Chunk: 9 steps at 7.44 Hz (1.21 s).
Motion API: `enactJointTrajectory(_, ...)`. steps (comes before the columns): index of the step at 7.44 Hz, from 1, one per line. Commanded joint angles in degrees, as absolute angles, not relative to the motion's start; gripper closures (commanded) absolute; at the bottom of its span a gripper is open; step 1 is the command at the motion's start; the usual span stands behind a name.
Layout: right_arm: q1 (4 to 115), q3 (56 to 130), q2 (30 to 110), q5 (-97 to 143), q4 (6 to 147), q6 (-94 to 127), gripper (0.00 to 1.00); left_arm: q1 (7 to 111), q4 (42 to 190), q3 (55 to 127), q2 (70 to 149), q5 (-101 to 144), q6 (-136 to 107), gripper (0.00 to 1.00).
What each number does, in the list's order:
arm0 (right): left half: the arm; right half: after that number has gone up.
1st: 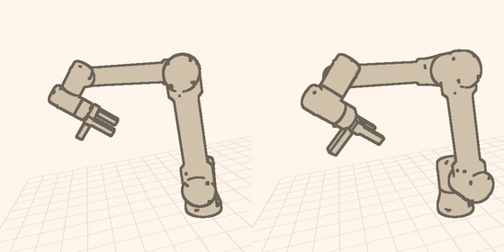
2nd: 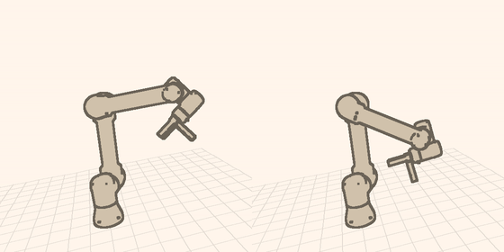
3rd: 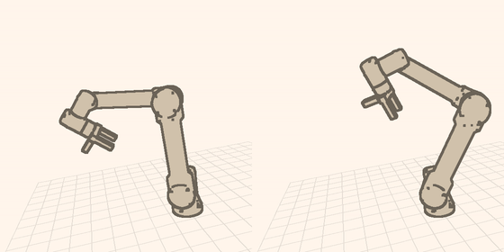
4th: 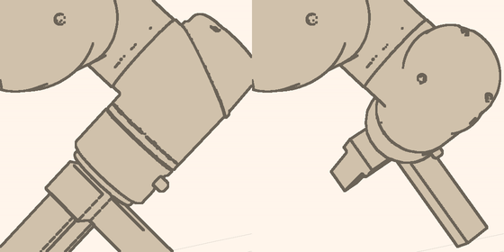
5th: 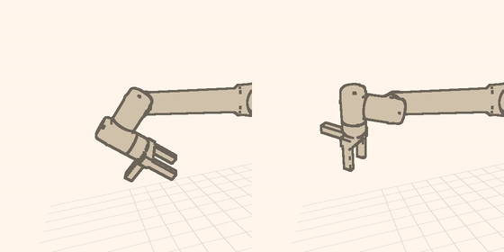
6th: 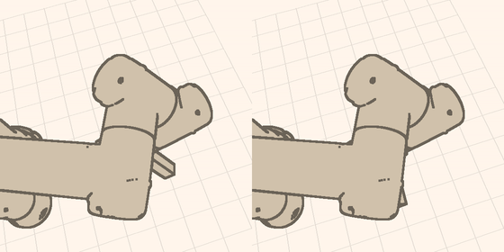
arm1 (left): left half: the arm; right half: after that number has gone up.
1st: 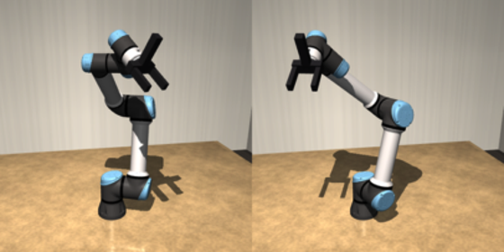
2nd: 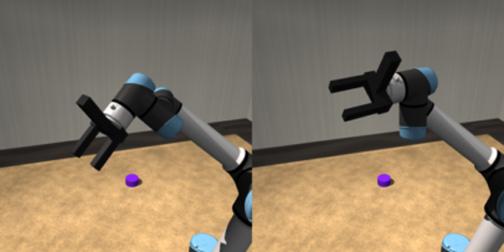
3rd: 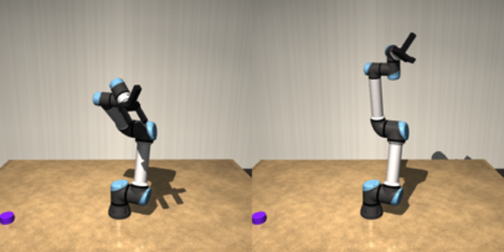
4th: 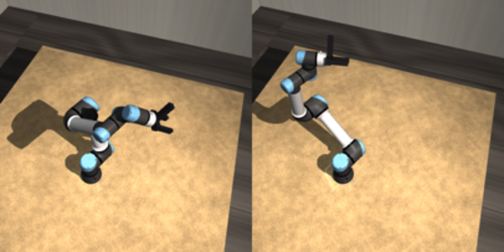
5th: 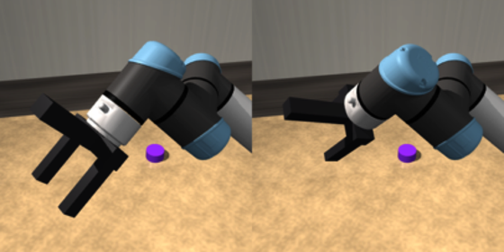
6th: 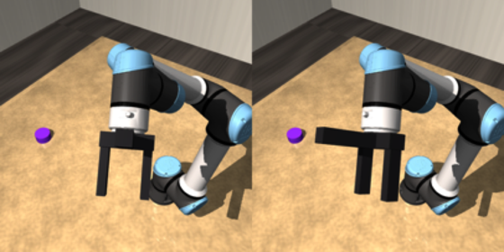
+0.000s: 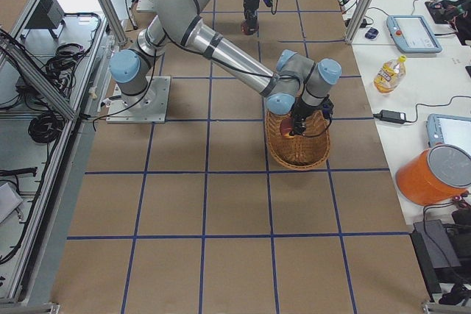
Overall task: Put all apples into basket
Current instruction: 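Set the purple apple at the table center with the left gripper while the right withdraws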
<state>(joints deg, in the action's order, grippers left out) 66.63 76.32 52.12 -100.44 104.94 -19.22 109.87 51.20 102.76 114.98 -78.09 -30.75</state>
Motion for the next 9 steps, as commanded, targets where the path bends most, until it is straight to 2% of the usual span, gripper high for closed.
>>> enactJointTrajectory(1, 66.62, 76.03, 52.82, -100.28, 104.07, -18.72, 0.00, 111.35, 50.01, 102.92, 116.98, -78.40, -31.81, 0.01)
enactJointTrajectory(3, 68.80, 75.85, 58.85, -99.59, 96.72, -18.72, 0.00, 109.79, 50.97, 102.22, 114.36, -78.92, -28.94, 0.00)
enactJointTrajectory(5, 74.33, 75.94, 63.70, -93.46, 92.04, -12.71, 0.00, 102.70, 57.51, 100.30, 109.28, -81.21, -18.35, 0.00)
enactJointTrajectory(7, 84.05, 76.46, 64.60, -88.77, 91.32, -1.53, 0.00, 87.98, 64.50, 98.97, 106.27, -90.84, 6.73, 0.00)
enactJointTrajectory(9, 94.87, 76.38, 63.99, -85.46, 92.02, 10.21, 0.00, 73.71, 64.95, 95.74, 108.61, -91.14, 23.55, 0.00)
